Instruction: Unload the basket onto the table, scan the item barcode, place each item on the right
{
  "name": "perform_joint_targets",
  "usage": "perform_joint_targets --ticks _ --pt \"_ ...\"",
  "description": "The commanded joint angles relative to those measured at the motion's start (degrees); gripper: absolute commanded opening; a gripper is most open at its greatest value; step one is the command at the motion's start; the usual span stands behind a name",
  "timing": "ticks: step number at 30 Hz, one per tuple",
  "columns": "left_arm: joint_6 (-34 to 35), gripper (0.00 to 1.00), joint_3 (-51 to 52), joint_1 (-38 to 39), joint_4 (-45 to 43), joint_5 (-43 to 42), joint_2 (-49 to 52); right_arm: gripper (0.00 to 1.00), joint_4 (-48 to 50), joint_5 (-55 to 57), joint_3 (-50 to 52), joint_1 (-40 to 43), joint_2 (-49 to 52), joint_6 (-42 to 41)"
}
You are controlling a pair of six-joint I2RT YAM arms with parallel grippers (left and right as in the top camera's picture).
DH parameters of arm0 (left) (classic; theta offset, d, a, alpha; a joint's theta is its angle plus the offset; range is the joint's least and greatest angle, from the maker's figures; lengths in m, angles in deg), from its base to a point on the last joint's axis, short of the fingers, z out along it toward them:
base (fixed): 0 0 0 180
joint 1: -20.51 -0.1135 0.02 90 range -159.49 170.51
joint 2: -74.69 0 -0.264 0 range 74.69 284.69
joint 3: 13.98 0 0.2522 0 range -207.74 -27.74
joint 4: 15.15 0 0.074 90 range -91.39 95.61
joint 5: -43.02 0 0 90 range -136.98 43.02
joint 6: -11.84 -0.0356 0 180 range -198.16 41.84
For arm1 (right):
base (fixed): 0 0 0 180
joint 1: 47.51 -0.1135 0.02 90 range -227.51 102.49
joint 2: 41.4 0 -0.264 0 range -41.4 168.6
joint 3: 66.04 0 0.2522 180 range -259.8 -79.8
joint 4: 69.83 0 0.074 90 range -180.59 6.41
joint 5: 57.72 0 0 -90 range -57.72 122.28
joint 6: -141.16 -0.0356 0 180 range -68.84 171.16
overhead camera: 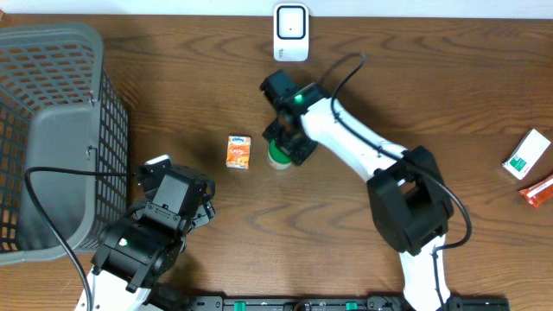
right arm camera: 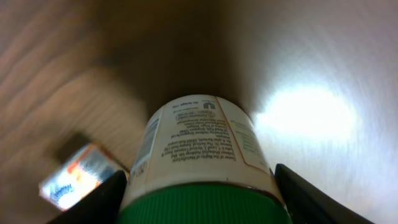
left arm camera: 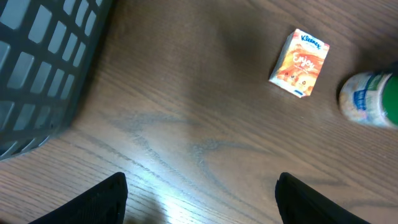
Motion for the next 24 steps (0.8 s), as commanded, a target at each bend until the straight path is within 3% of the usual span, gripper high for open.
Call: perform_joint_targets --ticks 1,4,9,15,18,24 --pt "-0.3 0.77 0.0 0.1 0.2 0.7 0.0 0.59 0.0 -4.3 -0.8 3.8 0.9 38.0" --pt "-0.3 0.77 0.0 0.1 0.2 0.7 0.0 0.62 -3.3 -4.9 -1.9 6.0 0.9 51.6" --pt "-0.3 0.77 0.0 0.1 0.2 0.8 0.0 0.66 -7.5 -4.5 -2.1 8.1 0.9 63.3" --pt "-0.3 0.77 0.0 0.1 0.2 0.7 0.0 0.77 -9.4 -2.7 -2.1 7.9 0.9 69.6" --pt "-0.3 0.77 0.0 0.1 0.2 0.7 0.0 0.99 -10.1 -2.7 -2.3 7.4 0.9 73.3" --pt "-0.3 0.77 0.0 0.1 0.2 0.8 0.0 0.99 -14.1 -0.2 -5.7 6.5 0.8 73.7"
